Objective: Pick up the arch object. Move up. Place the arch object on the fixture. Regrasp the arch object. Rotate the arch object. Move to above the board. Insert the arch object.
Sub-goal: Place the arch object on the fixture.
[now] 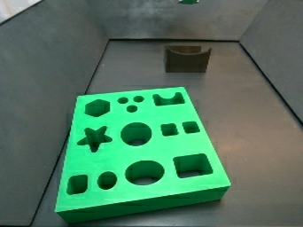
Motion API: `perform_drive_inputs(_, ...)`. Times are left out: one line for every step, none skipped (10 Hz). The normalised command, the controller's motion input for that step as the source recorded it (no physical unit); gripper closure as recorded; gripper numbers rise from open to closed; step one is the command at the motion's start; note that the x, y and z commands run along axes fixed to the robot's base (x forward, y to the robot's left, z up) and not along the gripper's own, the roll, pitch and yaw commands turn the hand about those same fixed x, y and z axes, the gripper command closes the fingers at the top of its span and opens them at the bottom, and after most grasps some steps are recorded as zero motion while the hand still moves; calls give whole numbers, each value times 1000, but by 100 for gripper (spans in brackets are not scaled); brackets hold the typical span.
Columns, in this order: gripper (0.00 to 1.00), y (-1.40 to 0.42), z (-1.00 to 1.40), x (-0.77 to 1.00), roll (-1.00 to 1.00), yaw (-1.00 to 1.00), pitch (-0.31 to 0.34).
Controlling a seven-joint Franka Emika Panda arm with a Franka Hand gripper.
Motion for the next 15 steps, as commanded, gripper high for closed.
perform_drive_inputs(100, 29, 2, 63, -245, -128, 164)
perform_drive_inputs(100, 61, -1000, 101, -1000, -193, -32)
perform_drive_inputs(100, 69, -1000, 106, -1000, -193, -47)
perform_drive_inputs(100, 74, -1000, 112, -1000, -183, -39)
perform_drive_inputs(100, 75, -1000, 124, -1000, -171, -23)
perform_drive_inputs(100, 83, -1000, 133, -1000, -165, -22)
perform_drive_inputs(100, 88, -1000, 141, -1000, -163, -26)
perform_drive_inputs(100, 96, -1000, 152, -807, -132, -24)
perform_drive_inputs(100, 103, -1000, 162, -634, -105, -22)
perform_drive_inputs(100, 113, -1000, 174, -406, -80, -11)
perform_drive_inputs(100, 111, -1000, 181, -273, -64, 3)
perform_drive_inputs(100, 102, -932, 174, -208, -56, 7)
perform_drive_inputs(100, 92, -734, 143, -175, -56, 12)
perform_drive_inputs(100, 72, -503, 110, -149, -54, 14)
perform_drive_inputs(100, 57, -335, 92, -137, -55, 7)
